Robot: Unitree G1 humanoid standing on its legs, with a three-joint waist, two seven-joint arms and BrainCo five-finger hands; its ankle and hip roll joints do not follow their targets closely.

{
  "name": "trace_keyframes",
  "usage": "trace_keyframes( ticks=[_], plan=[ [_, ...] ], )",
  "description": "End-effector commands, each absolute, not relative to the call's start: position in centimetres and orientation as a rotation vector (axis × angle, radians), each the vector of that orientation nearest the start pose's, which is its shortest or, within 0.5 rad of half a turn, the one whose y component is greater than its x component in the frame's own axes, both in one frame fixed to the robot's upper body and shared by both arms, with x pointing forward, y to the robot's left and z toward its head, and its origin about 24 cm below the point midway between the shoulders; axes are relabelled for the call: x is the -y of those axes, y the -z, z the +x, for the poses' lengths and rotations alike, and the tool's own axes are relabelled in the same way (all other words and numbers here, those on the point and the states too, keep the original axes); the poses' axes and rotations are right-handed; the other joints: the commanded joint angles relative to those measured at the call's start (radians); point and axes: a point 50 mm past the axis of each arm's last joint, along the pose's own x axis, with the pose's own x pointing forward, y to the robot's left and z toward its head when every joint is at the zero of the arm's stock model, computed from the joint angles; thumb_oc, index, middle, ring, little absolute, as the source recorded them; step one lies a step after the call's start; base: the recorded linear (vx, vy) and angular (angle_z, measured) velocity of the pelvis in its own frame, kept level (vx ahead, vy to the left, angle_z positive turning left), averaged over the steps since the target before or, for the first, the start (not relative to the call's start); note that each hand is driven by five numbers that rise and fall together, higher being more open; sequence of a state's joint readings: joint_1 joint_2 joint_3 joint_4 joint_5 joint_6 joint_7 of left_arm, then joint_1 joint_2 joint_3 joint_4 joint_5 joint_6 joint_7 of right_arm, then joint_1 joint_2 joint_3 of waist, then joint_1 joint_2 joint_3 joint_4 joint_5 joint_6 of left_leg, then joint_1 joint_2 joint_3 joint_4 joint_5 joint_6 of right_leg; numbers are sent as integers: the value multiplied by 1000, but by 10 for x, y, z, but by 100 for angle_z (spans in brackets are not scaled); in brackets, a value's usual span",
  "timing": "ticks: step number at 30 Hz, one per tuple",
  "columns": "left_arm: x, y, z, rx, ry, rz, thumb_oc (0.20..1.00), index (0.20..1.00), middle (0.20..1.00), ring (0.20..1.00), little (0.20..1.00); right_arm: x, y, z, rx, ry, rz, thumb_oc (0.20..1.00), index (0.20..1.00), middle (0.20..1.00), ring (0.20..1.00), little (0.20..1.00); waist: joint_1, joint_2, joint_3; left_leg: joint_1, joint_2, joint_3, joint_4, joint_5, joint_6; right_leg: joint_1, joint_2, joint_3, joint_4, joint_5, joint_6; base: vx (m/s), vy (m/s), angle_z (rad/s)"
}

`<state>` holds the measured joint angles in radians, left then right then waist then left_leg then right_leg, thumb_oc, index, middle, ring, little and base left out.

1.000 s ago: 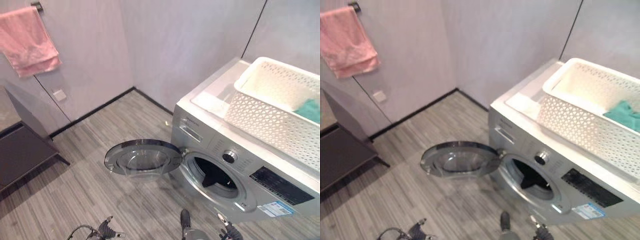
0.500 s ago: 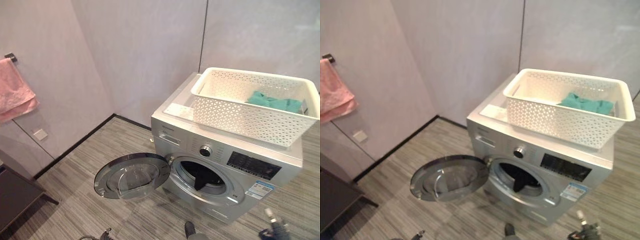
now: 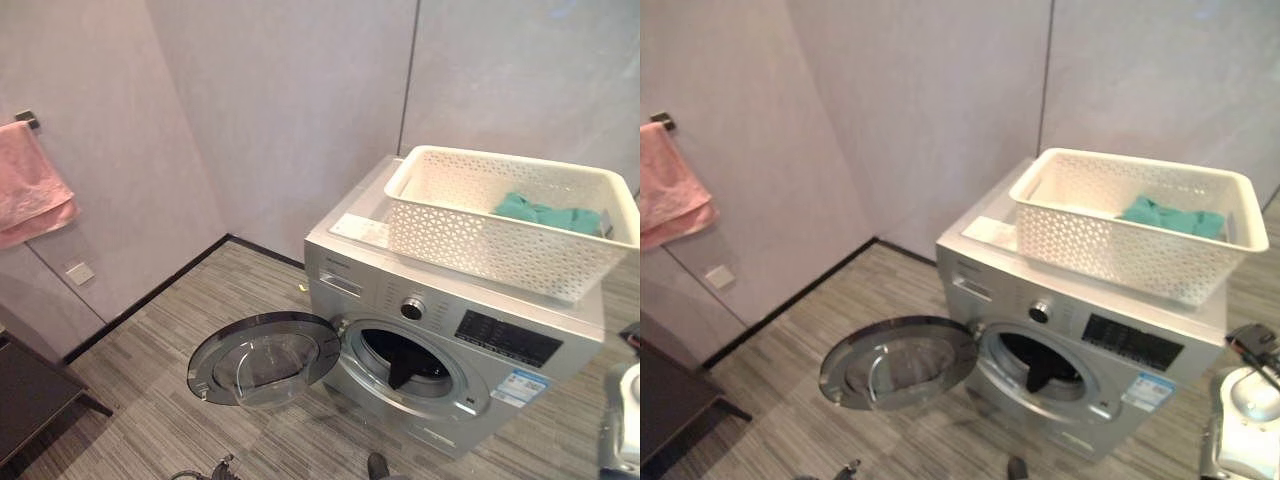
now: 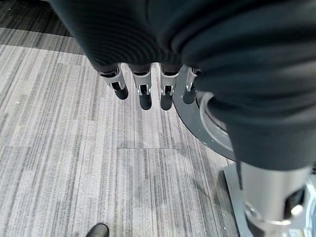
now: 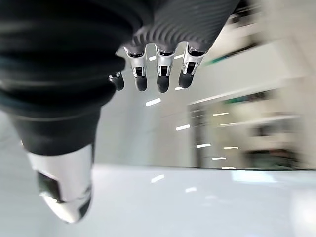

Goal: Grab the laundry basket,head to the washer,open it,put in the laundry and shut it.

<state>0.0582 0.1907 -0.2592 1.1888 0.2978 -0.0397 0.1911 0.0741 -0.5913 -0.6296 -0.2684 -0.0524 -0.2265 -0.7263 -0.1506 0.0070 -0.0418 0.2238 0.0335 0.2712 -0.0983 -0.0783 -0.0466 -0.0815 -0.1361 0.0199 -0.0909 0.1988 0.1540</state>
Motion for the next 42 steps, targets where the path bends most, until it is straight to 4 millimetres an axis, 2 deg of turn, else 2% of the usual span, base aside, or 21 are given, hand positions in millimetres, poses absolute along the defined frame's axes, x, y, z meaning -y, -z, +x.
trace_keyframes(
  ticks=[1, 3, 5, 6, 7, 10, 12, 13, 14, 17, 18, 20, 22, 23, 28, 31, 35, 42],
  plan=[
    [-232, 159, 94, -1111, 170, 786, 1000, 1000, 1000, 1000, 1000, 366, -266, 161, 862, 1178, -843, 1000, 1000, 1000, 1000, 1000, 28, -15, 25, -16, 61, -119, 29, -70, 8, 15, -71, 26, 109, -128, 74, -20, -15, 6],
    [-236, 158, 93, -1118, 181, 792, 1000, 1000, 1000, 1000, 1000, 375, -285, 175, 783, 1101, -994, 1000, 1000, 1000, 1000, 1000, 42, -26, 27, -18, 61, -116, 34, -70, 5, 16, -72, 25, 104, -124, 73, -31, -23, 3],
    [-241, 157, 93, -1130, 192, 796, 1000, 1000, 1000, 1000, 1000, 384, -294, 193, 631, 979, -1130, 1000, 1000, 1000, 1000, 1000, 57, -44, 34, -24, 64, -115, 39, -66, 2, 15, -71, 24, 101, -120, 69, -38, -26, -2],
    [-240, 157, 92, -1130, 192, 791, 1000, 1000, 1000, 1000, 1000, 385, -296, 195, 633, 974, -1131, 1000, 1000, 1000, 1000, 1000, 55, -41, 34, -24, 64, -113, 39, -66, 2, 14, -72, 25, 101, -119, 69, -42, -20, -12],
    [-242, 157, 92, -1137, 217, 787, 1000, 1000, 1000, 1000, 1000, 396, -299, 209, 459, 864, -1236, 1000, 1000, 1000, 1000, 1000, 68, -55, 40, -29, 65, -116, 41, -61, -2, 15, -72, 21, 99, -116, 64, -38, -15, -10],
    [-242, 158, 87, -1155, 251, 769, 1000, 1000, 1000, 1000, 1000, 408, -310, 232, 240, 704, -1367, 1000, 1000, 1000, 1000, 1000, 77, -63, 45, -31, 71, -115, 39, -54, -8, 19, -74, 13, 92, -114, 61, -17, -10, -5],
    [-244, 158, 85, -1167, 282, 783, 1000, 1000, 1000, 1000, 1000, 420, -306, 243, 127, 680, -1353, 1000, 1000, 1000, 1000, 1000, 103, -74, 51, -35, 74, -120, 39, -47, -13, 22, -74, 5, 90, -113, 58, 0, -8, -3],
    [-245, 158, 84, -1177, 270, 770, 1000, 1000, 1000, 1000, 1000, 418, -304, 256, 65, 617, -1374, 1000, 1000, 1000, 1000, 1000, 94, -76, 51, -36, 75, -120, 40, -44, -16, 24, -74, 3, 90, -113, 57, -1, -24, -4],
    [-247, 158, 84, -1185, 269, 763, 1000, 1000, 1000, 1000, 1000, 420, -302, 259, -8, 574, -1398, 1000, 1000, 1000, 1000, 1000, 98, -81, 52, -39, 78, -122, 38, -40, -19, 26, -74, -2, 88, -115, 57, 0, 0, 0],
    [-248, 159, 81, -1202, 258, 737, 1000, 1000, 1000, 1000, 1000, 419, -297, 274, -98, 503, -1425, 1000, 1000, 1000, 1000, 1000, 94, -81, 52, -45, 83, -130, 37, -32, -25, 30, -75, -12, 87, -117, 54, 11, -20, 10],
    [-247, 161, 75, -1227, 258, 710, 1000, 1000, 1000, 1000, 1000, 410, -290, 286, -172, 382, -1462, 1000, 1000, 1000, 1000, 1000, 95, -84, 53, -53, 91, -143, 33, -22, -33, 34, -74, -27, 87, -123, 49, 20, -22, 17],
    [-245, 161, 75, -1227, 257, 703, 1000, 1000, 1000, 1000, 1000, 408, -292, 289, -168, 378, -1466, 1000, 1000, 1000, 1000, 1000, 89, -80, 52, -54, 91, -145, 33, -21, -33, 34, -74, -28, 87, -123, 49, 18, -20, 21],
    [-245, 162, 72, -1241, 252, 679, 1000, 1000, 1000, 1000, 1000, 408, -281, 294, -259, 312, -1508, 1000, 1000, 1000, 1000, 1000, 96, -85, 56, -61, 98, -156, 29, -12, -41, 37, -71, -41, 86, -130, 45, 21, -35, 15],
    [-244, 162, 72, -1245, 251, 669, 1000, 1000, 1000, 1000, 1000, 408, -278, 297, -283, 298, -1520, 944, 944, 944, 944, 944, 96, -85, 58, -63, 101, -160, 28, -9, -42, 37, -70, -44, 86, -130, 43, 18, -32, 14],
    [-244, 162, 72, -1250, 229, 632, 1000, 1000, 1000, 1000, 1000, 401, -268, 306, -339, 216, -1541, 925, 925, 925, 925, 925, 105, -85, 64, -80, 115, -165, 19, 9, -53, 32, -61, -57, 76, -135, 38, 19, -43, 10],
    [-243, 162, 72, -1248, 222, 610, 1000, 1000, 1000, 1000, 1000, 403, -263, 302, -389, 171, -1556, 928, 928, 928, 928, 928, 107, -85, 67, -94, 125, -172, 17, 21, -62, 29, -54, -66, 73, -141, 32, 29, -51, 0],
    [-242, 162, 73, -1240, 222, 590, 1000, 1000, 1000, 1000, 1000, 418, -258, 291, -474, 180, -1564, 909, 909, 909, 909, 909, 107, -84, 76, -112, 139, -184, 15, 34, -72, 23, -44, -79, 76, -151, 25, 38, -67, 6],
    [-243, 161, 75, -1227, 210, 571, 1000, 1000, 1000, 1000, 1000, 434, -249, 282, -584, 205, -1557, 947, 947, 947, 947, 947, 114, -76, 88, -134, 155, -192, 15, 55, -83, 11, -26, -89, 76, -162, 12, 47, -71, 6]
  ],
)
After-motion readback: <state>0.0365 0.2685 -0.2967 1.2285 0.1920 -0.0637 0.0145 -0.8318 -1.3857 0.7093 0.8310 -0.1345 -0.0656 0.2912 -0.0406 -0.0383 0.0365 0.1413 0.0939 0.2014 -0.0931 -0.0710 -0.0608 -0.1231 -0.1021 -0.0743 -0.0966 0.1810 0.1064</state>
